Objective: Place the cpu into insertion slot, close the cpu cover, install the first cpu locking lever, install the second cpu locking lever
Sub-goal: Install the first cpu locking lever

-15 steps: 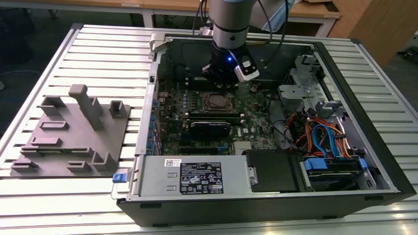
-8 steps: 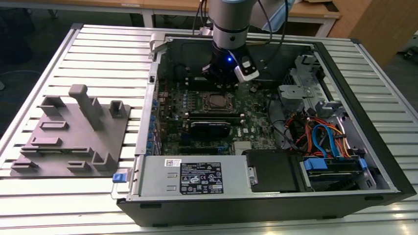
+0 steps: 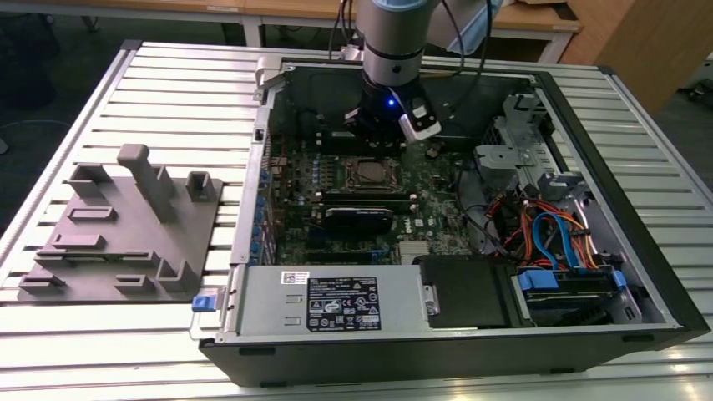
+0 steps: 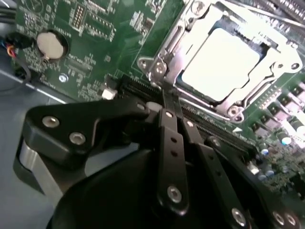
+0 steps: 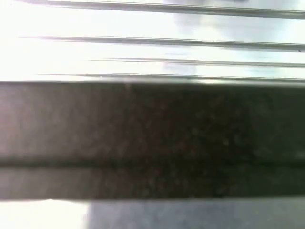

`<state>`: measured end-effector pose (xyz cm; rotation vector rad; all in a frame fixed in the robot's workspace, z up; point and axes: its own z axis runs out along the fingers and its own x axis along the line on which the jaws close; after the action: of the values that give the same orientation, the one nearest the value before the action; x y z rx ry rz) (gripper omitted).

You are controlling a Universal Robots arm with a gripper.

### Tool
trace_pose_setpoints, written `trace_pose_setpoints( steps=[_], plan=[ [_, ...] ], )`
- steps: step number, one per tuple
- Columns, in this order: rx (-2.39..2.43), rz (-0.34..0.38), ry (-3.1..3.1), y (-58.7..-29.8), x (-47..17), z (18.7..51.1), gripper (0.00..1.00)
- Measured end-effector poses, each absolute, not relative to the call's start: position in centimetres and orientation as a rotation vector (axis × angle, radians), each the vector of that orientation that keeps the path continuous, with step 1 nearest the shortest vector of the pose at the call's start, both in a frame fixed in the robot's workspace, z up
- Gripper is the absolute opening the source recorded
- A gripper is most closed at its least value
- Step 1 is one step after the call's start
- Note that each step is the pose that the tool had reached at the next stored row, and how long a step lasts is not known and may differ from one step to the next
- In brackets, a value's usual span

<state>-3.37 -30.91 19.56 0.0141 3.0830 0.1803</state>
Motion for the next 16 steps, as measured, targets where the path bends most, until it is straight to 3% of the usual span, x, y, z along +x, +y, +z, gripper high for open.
trace_pose_setpoints(
  steps=[16],
  plan=[
    [0.014, 0.162, 3.084, -31.49, -3.36, 20.42, 0.1]
  ],
)
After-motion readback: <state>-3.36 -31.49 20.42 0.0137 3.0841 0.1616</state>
